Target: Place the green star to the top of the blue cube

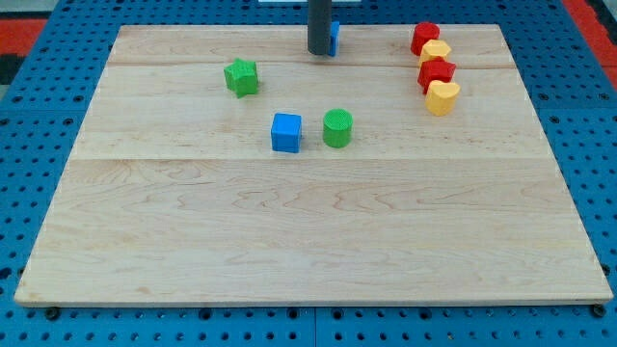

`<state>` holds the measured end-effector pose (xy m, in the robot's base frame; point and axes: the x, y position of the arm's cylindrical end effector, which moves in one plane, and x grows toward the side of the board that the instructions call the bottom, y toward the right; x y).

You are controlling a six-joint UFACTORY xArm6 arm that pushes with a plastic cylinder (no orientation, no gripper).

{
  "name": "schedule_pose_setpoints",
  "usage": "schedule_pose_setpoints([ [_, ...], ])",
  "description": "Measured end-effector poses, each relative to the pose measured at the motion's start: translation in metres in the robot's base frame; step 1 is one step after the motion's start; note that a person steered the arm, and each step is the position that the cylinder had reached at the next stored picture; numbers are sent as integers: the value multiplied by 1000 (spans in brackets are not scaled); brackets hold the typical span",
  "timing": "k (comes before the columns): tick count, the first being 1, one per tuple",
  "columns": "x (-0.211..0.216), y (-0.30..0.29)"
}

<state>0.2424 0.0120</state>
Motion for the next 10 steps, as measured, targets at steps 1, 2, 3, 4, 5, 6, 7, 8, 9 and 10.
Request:
schedule_pose_setpoints([
  [1, 0, 0],
  [2, 0, -11],
  [3, 0, -57],
  [4, 0, -118],
  [5, 14, -147],
  [6, 44, -147],
  [7, 64, -141],
  [8, 74, -125],
  [9, 74, -99],
  [10, 74, -83],
])
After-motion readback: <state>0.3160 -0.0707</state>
